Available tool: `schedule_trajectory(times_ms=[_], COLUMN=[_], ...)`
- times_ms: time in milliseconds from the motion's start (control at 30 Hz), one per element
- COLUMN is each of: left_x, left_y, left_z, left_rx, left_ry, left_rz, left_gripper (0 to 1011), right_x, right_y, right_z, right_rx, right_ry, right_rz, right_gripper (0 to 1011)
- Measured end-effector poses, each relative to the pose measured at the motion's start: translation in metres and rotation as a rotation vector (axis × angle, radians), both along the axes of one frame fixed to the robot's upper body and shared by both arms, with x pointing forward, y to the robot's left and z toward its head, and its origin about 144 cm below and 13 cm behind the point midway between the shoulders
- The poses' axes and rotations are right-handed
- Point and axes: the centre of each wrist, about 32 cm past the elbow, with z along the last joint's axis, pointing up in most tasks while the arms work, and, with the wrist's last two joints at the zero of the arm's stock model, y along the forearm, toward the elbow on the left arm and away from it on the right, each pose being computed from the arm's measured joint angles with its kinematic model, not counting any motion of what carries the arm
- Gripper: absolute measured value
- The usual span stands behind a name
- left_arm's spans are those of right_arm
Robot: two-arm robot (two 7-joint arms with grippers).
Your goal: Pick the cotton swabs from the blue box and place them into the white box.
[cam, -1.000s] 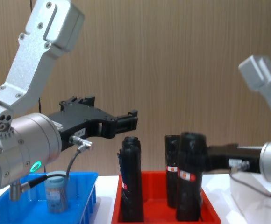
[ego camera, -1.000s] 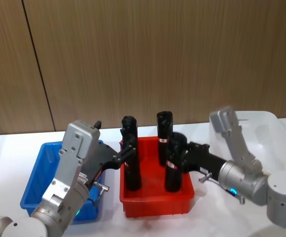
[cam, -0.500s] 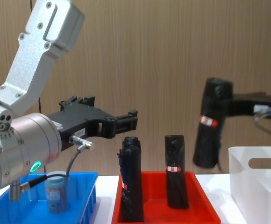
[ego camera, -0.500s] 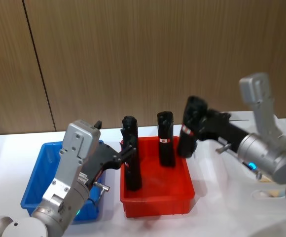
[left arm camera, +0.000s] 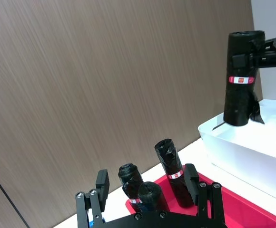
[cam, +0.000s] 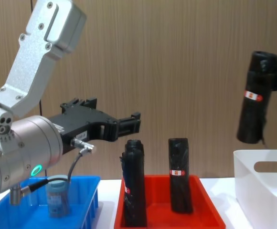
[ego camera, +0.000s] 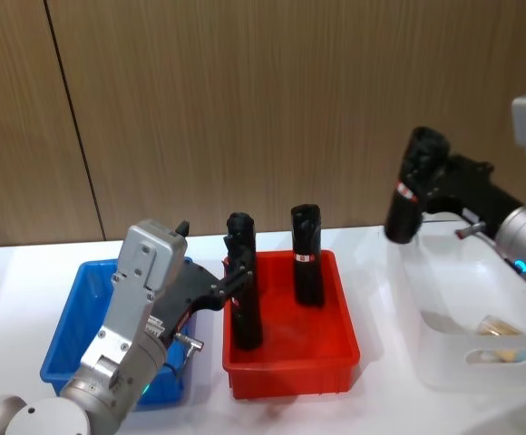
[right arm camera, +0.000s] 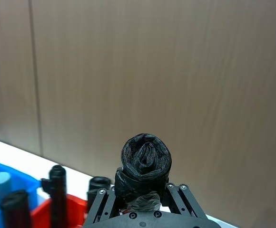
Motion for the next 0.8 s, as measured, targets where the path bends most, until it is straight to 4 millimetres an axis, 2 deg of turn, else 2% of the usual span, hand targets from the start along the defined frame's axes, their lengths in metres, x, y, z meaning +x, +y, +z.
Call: schedule_trajectory(times_ms=[333, 800], left_x=[0.0, 0.0], left_y=[0.0, 0.0], left_z=[0.0, 0.0], left_rx=[0.0, 0.0], left_ry=[0.0, 0.0], left_rz=[0.0, 0.0], left_gripper=[1004, 1004], right_x=[0.009, 0.023], right_y=[-0.02, -0.035], right_z=[-0.008, -0.042], right_rx=[-0.059, -0.082], right_ry=[0.015, 0.107], right_rz=[-0.087, -0.171], right_gripper=[374, 374])
